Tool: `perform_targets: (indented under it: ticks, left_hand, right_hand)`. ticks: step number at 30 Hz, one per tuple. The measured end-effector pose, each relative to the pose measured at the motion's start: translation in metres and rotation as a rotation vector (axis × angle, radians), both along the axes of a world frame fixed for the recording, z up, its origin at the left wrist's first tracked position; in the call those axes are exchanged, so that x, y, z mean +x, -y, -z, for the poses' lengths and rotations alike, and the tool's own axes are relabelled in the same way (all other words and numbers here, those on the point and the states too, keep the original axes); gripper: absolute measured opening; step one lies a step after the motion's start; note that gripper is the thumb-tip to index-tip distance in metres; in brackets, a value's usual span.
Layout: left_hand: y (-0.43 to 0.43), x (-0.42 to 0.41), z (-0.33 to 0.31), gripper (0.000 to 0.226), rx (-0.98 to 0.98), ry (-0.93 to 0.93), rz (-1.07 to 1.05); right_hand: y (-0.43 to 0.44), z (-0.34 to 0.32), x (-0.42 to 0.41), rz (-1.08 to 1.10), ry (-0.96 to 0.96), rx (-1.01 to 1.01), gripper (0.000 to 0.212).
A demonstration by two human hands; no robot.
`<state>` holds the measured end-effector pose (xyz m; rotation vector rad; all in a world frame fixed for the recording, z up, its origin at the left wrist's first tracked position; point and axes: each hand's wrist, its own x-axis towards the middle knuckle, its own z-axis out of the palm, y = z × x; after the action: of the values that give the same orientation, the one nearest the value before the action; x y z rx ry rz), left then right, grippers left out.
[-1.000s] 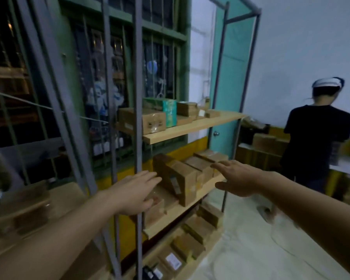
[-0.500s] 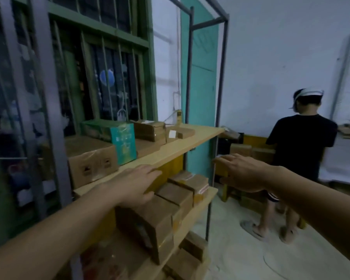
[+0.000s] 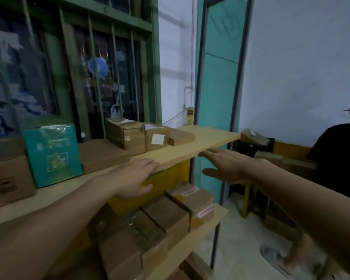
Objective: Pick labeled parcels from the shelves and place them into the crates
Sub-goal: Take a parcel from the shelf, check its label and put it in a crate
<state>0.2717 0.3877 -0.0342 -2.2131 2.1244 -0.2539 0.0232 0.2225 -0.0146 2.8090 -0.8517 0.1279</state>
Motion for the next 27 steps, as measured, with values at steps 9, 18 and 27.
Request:
perform_targets:
  ticks: [9, 18, 27]
  left_hand:
    - [0.101, -0.029, -0.001, 0.079, 0.067, 0.01, -0.197]
    - [0.171, -0.023, -0.002, 0.078, 0.052, -0.048, -0.29]
    - [0.214, -0.035, 0.004, 0.064, -0.119, -0.079, -0.405]
  right_hand:
    - [0.152, -0.009, 0.02, -0.14, 0.015, 0.073, 0.064]
    - [0.236, -0.002, 0.054, -0.247, 0.129, 0.092, 0.048]
    - [0.303, 0.014, 0.097, -0.305, 0.328, 0.183, 0.037]
